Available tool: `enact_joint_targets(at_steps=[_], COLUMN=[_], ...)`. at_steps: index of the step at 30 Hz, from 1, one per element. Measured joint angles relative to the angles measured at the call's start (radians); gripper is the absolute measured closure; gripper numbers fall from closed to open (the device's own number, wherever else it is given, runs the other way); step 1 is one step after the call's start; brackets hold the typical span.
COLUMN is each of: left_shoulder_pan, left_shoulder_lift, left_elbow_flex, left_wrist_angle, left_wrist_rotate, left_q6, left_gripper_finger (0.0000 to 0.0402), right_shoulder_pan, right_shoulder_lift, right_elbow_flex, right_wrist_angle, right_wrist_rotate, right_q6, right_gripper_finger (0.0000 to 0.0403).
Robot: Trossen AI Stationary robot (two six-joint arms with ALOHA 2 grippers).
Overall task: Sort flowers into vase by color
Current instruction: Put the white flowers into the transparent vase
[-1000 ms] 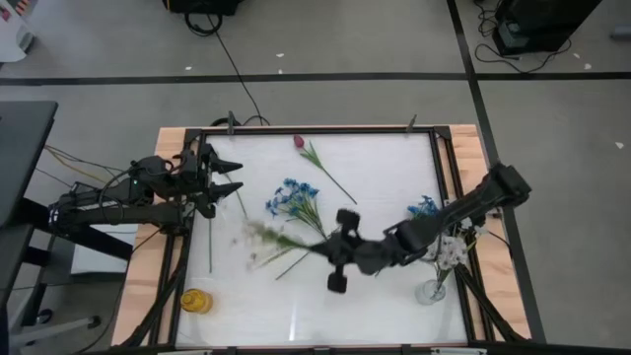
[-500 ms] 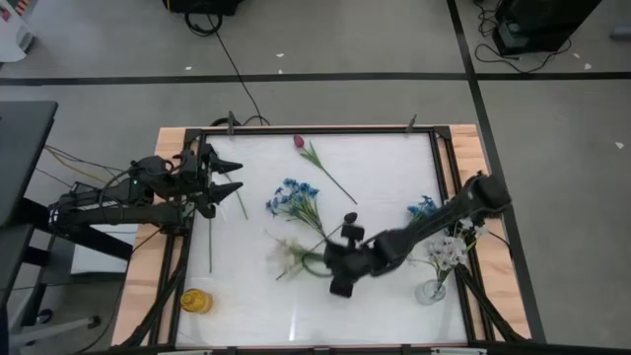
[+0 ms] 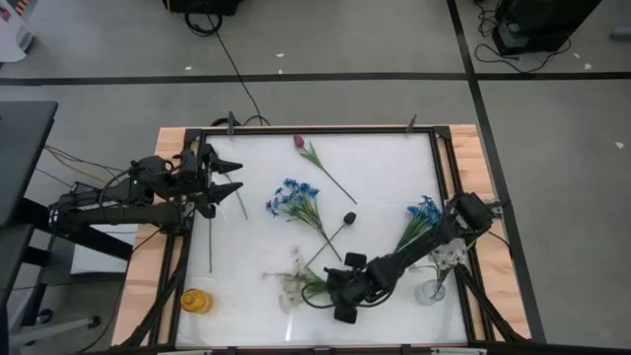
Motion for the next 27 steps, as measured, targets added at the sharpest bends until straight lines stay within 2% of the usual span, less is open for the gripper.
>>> enact_joint_targets(at_steps=[6, 11, 21, 24, 27], left_shoulder_pan=[0.000, 0.000, 0.000, 0.000, 0.000], left_shoulder_lift=[0.000, 0.000, 0.000, 0.000, 0.000], left_elbow_flex=[0.000, 0.000, 0.000, 0.000, 0.000], left_wrist_angle=[0.000, 0.000, 0.000, 0.000, 0.000], left_wrist_rotate=[0.000, 0.000, 0.000, 0.000, 0.000], left_q6=[0.000, 0.000, 0.000, 0.000, 0.000], left_gripper_finger=[0.0141, 0.0141, 0.0141, 0.0141, 0.0141], right_shoulder_pan=[-0.035, -0.080, -0.091, -0.091, -0.092], right_shoulder_lift=[-0.019, 0.021, 0.132, 0.156, 0.157], right_elbow_flex=[0.003, 0.056, 0.173, 0.193, 0.204], right_wrist_angle=[0.010, 0.003, -0.015, -0.048, -0.073], right_wrist_rotate=[-0.023, -0.082, -0.083, -0.070, -0.082], right_q6=[-0.077, -0.201, -0.329, -0.318, -0.297], right_gripper_finger=[0.0192, 0.0163, 0.0173, 0.0208, 0.0272])
